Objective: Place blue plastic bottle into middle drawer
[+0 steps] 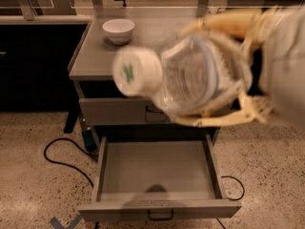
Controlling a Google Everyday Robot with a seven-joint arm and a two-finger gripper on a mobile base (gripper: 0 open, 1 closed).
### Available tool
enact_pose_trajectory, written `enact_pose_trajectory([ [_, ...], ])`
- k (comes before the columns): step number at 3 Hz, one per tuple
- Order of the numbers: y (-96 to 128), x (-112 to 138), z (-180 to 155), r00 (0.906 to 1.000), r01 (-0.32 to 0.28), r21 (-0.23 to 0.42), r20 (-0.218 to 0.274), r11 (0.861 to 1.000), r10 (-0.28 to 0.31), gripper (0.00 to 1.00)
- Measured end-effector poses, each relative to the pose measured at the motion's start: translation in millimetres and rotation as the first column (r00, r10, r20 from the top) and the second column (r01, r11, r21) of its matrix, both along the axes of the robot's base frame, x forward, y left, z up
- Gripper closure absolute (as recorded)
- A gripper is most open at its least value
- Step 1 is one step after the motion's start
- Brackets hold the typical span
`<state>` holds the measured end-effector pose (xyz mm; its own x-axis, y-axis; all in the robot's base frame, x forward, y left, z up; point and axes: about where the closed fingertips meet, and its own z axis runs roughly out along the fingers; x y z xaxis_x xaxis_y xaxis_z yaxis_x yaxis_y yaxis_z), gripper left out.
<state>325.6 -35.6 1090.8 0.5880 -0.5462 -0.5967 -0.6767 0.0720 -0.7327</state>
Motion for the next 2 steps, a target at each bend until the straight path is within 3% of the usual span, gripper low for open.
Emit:
enact_pose_trajectory([
  [1,-2.4,-0.2,-38.5,0.9997,-0.01,-0.037,-0.021,0.999,0.009,1.0],
  [2,-2.4,-0.2,-38.5,0.9997,-0.01,-0.037,-0.022,0.999,0.009,1.0],
])
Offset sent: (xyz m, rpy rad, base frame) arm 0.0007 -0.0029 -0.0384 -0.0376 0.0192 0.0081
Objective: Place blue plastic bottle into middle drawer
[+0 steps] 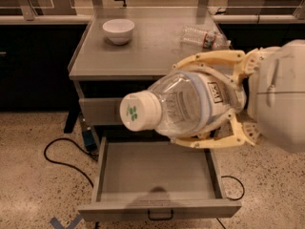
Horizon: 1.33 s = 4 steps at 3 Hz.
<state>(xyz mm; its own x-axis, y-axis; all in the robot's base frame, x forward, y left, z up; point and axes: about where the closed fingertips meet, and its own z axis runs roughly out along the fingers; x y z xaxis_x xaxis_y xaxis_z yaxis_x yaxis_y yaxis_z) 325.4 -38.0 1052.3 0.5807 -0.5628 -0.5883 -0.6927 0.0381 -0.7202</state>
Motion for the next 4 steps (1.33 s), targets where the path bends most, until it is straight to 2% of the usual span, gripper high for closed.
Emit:
enact_pose_trajectory([
  [1,3,22,-24,1.0,-0.007,-0.008,0.002,1.0,0.007,1.0],
  [2,7,79,-88,0.9976,0.045,-0.069,-0.049,0.997,-0.048,1.0],
  [3,-1,99,-92,0.9944,0.1,-0.075,-0.027,0.992,-0.103,1.0],
  [4,-1,98,-92,0.9945,0.099,-0.074,-0.027,0.992,-0.101,1.0],
])
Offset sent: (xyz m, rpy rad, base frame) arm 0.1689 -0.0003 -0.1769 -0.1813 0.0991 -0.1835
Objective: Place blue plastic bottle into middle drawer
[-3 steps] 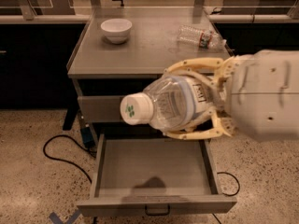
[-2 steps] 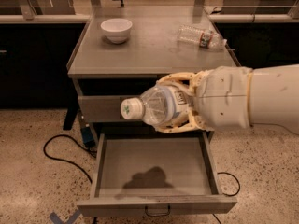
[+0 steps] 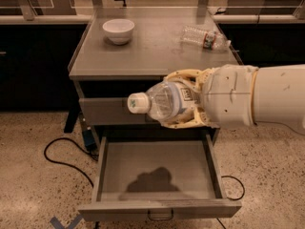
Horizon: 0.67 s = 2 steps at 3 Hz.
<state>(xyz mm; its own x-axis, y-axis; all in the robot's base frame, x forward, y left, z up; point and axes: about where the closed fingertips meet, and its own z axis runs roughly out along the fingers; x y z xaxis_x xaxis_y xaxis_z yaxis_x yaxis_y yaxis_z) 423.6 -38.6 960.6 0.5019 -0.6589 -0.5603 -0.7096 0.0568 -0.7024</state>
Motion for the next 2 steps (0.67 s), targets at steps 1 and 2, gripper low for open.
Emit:
enact_pose_trajectory([
  [1,-6,19,-61,0.9981,0.021,-0.022,-0.058,1.0,-0.022,1.0],
  [2,-25,63,-158,0.9815,0.115,-0.096,-0.142,0.989,-0.128,1.0],
])
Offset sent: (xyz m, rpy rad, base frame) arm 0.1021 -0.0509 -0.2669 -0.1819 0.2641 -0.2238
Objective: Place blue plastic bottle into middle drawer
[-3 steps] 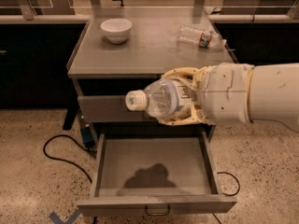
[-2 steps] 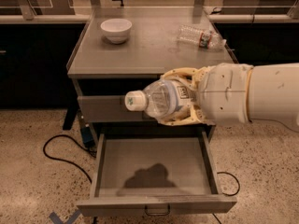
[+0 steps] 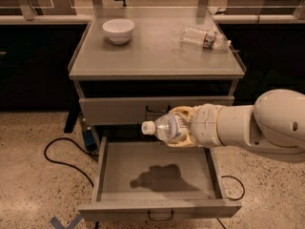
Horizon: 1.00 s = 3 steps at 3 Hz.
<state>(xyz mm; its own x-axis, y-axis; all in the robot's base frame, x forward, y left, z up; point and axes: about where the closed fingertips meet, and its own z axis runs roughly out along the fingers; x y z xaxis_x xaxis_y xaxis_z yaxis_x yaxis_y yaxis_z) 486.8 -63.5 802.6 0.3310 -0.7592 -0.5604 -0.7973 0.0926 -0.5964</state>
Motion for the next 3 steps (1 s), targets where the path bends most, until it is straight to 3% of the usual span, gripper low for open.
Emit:
enact_pose_trajectory([
  [1,1,-1,0,1.0,-0.003,0.001,0.0,1.0,0.003,1.0],
  [2,-1,22,-35,0.9995,0.013,-0.008,-0.03,1.0,-0.013,1.0],
  [3,-15,70,-97,0.9914,0.094,-0.034,-0.088,0.995,-0.097,1.0],
])
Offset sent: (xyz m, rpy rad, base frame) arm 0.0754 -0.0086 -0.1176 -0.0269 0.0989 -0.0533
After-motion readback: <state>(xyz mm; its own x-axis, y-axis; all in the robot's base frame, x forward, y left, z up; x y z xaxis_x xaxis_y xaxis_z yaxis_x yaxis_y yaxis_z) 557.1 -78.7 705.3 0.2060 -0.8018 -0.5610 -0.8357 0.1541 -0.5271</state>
